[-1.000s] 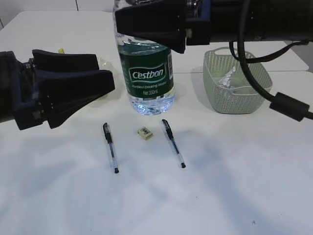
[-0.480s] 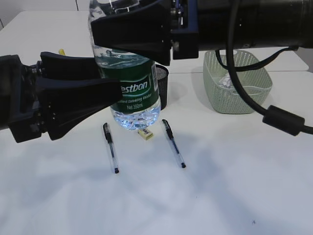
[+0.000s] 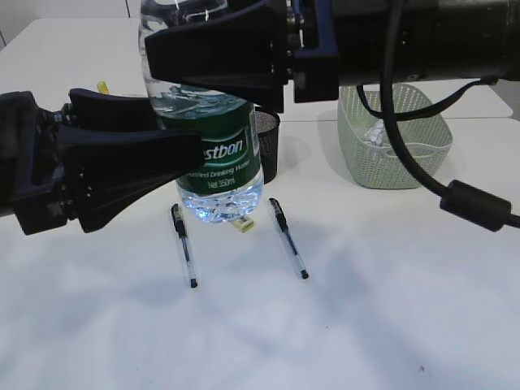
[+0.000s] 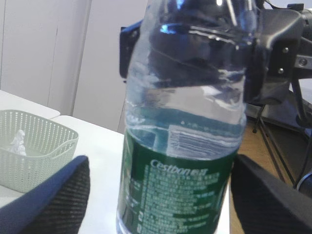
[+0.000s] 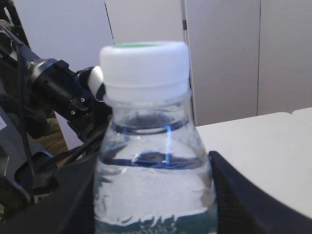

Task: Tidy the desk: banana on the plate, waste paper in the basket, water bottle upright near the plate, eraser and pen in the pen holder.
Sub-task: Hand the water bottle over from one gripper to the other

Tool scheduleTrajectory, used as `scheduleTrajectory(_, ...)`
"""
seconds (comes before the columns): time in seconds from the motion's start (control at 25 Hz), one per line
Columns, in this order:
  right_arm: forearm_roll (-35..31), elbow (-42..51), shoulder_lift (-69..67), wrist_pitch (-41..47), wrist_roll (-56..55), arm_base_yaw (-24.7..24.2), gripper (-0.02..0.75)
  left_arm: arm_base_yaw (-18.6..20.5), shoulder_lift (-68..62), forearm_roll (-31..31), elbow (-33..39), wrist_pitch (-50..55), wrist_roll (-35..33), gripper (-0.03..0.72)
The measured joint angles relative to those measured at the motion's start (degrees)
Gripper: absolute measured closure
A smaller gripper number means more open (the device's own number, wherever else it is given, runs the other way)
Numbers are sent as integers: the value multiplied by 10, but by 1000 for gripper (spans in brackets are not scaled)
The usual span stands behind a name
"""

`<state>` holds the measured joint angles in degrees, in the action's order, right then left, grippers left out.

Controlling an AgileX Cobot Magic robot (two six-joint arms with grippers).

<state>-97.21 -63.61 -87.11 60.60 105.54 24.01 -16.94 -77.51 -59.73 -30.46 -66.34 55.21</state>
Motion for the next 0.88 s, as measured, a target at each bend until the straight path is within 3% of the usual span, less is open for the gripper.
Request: scheduleTrajectory(0.88,-1,0,0,-23,2,50,306,-2,0,-27,0,-17,8,58)
